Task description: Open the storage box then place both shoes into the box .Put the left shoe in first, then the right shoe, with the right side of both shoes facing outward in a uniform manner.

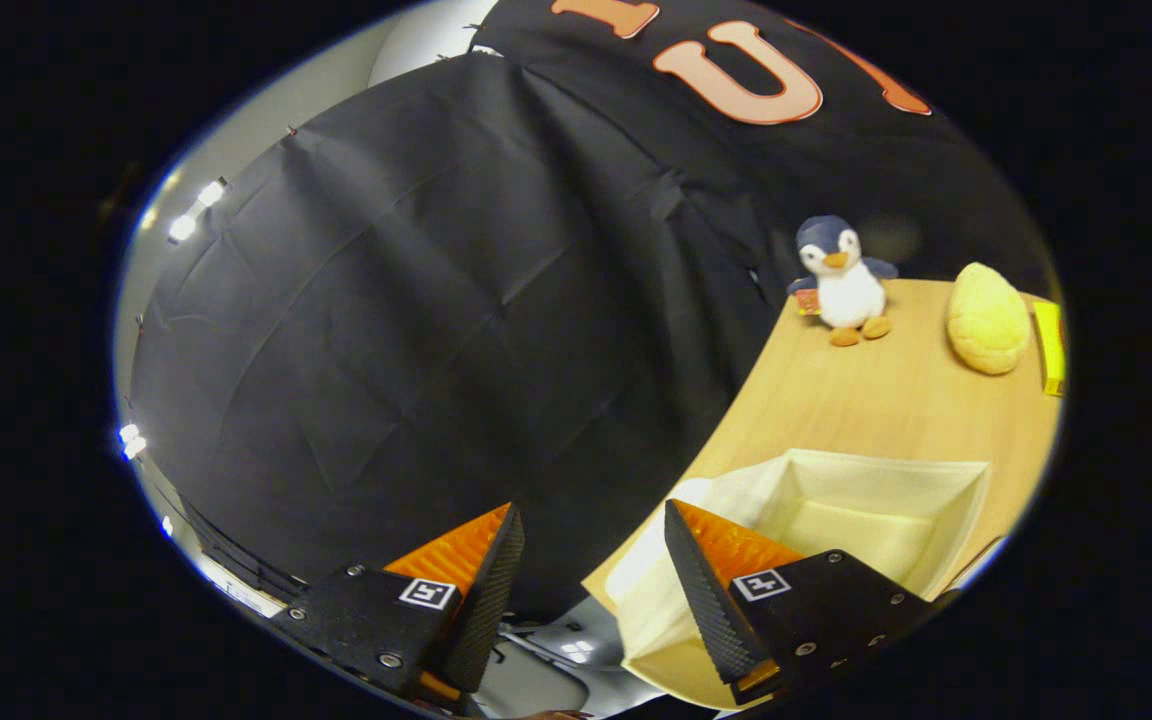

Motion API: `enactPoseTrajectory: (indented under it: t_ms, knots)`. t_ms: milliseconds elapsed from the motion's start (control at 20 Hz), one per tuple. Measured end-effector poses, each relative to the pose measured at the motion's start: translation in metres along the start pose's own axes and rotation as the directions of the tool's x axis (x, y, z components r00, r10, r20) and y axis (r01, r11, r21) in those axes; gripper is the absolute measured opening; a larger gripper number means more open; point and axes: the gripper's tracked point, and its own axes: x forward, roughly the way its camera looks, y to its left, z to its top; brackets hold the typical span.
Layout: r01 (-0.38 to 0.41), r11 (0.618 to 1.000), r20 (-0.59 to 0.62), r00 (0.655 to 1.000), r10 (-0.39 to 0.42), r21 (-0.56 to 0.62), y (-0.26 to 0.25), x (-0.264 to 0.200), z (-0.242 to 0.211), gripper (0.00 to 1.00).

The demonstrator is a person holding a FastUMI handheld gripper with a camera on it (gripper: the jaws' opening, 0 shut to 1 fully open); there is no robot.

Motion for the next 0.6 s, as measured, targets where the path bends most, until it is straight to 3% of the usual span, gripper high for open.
enactPoseTrajectory:
  t_ms: [300,600]
  knots:
    - [0.246,0.968,0.074,0.967,-0.242,-0.045,-0.112,-0.075,-0.014,0.89]
    - [0.438,0.898,0.026,0.898,-0.439,0.048,-0.212,-0.128,-0.064,0.89]
